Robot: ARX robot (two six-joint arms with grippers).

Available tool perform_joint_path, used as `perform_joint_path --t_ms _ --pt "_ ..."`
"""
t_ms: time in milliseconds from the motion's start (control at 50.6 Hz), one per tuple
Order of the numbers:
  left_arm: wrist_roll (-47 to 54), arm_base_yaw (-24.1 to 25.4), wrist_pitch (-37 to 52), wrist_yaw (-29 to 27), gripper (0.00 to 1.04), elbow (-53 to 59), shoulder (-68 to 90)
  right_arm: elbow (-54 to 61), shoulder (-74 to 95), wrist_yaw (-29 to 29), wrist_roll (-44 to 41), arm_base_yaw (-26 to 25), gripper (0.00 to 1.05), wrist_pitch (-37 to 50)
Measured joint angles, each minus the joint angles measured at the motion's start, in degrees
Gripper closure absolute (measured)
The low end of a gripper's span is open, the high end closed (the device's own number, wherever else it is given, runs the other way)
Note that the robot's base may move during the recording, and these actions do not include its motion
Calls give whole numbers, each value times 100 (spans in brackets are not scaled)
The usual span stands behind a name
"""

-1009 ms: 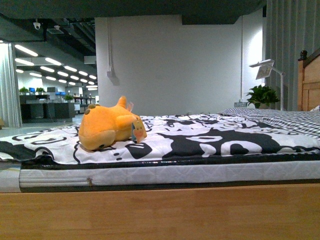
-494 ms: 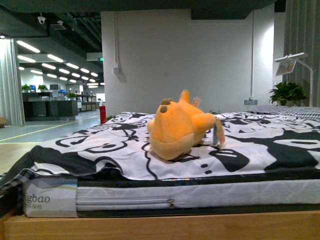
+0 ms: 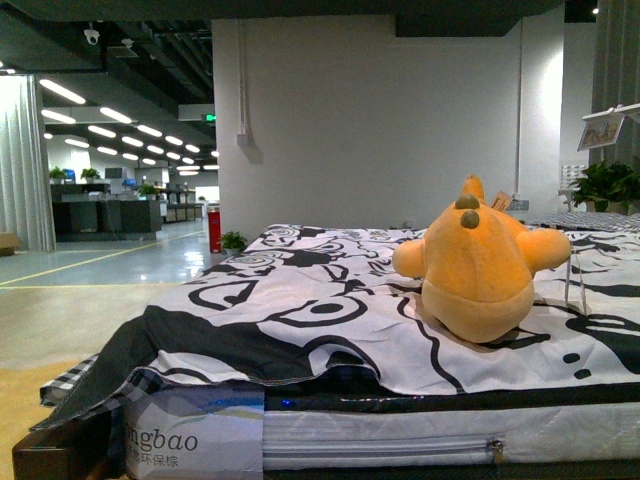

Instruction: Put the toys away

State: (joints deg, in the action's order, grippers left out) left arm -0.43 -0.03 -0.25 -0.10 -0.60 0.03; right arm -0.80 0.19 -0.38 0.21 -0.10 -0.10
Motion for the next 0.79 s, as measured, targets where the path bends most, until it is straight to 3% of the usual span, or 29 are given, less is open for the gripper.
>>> perform_joint_path --t_ms 218,237,336,376,435,574,791 --pt "0 0 0 7 6 0 0 0 2 0 0 -2 6 0" --pt "0 0 0 7 6 0 0 -4 26 -144 35 -35 6 -22" --pt "0 0 0 9 6 0 0 -188 739 -1976 669 -726 6 107" --pt "0 0 0 7 6 0 0 -304 1154 -2371 850 -892 6 433" --pt "0 0 0 7 6 0 0 -538 1705 -2524 1027 -925 6 933" --pt "0 0 0 7 6 0 0 -1287 3014 -2135 1134 -597 6 2083" --pt "2 0 0 7 6 0 0 -2782 5036 -1080 859 691 6 2968"
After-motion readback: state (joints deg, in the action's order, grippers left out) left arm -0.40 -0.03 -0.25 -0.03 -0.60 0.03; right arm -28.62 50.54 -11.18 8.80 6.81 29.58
